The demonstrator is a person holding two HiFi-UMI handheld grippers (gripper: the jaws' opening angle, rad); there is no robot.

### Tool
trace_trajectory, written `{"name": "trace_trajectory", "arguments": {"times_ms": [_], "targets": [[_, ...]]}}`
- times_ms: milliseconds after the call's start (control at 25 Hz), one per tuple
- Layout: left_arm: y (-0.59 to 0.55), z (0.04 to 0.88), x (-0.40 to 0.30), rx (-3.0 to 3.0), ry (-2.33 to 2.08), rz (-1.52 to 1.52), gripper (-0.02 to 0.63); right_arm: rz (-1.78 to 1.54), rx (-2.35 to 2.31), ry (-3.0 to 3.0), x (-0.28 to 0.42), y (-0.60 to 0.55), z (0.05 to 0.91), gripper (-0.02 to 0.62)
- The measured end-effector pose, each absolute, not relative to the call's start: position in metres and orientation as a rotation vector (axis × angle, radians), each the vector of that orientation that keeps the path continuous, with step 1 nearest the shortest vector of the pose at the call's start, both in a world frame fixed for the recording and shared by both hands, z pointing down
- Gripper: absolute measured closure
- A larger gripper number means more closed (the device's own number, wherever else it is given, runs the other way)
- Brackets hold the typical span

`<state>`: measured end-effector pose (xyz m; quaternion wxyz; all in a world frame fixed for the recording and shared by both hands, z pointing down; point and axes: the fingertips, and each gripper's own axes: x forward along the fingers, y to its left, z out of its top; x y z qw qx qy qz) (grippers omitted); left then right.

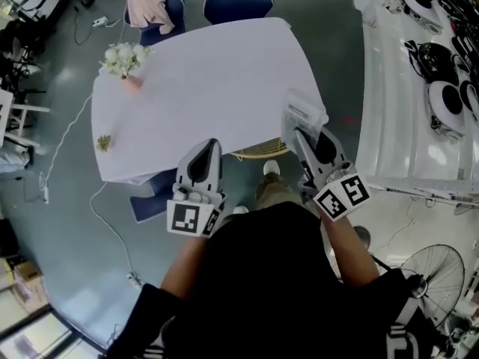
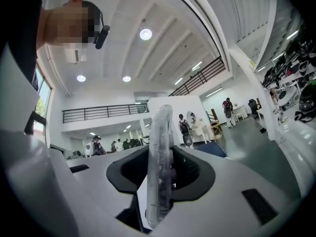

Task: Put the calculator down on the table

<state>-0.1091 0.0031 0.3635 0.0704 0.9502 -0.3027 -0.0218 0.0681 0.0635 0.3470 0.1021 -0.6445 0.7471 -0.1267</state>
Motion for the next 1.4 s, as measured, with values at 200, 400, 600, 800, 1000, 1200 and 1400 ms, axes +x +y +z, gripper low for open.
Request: {"name": "trace_trajectory", "arguments": {"times_ms": [200, 400, 600, 800, 1000, 1200, 1400], "targets": [[-0.034, 0.366, -0.049, 2.861, -0.923, -0.017, 0.601, -0.433, -1.891, 2.320, 0.103, 0.014, 0.374, 0.472], [-0.058, 0.408, -0.009, 2.805, -0.944, 0.161, 0.601, -0.449, -1.905, 2.428, 0.134, -0.020, 0.408, 0.473], [-0.072, 0.443, 0.003, 2.687, -1.021, 0.192, 0.600, -0.496, -1.907, 2.572, 0.159, -0.054, 0.469, 0.472], [-0.080, 0.467, -0.001, 2.604, -1.040, 0.246, 0.601, -0.511, -1.929, 2.769, 0.158, -0.086, 0.544, 0.473], [-0.093, 0.484, -0.005, 2.592, -1.020, 0.289, 0.601, -0.460, -1.997, 3.025, 0.149, -0.119, 0.617, 0.472], [-0.112, 0.498, -0.008, 2.567, -0.984, 0.292, 0.600, -0.548, -2.034, 3.177, 0.140, -0.142, 0.680, 0.473], [-0.125, 0.510, -0.010, 2.531, -0.958, 0.304, 0.600, -0.577, -2.045, 3.289, 0.133, -0.154, 0.719, 0.472]]}}
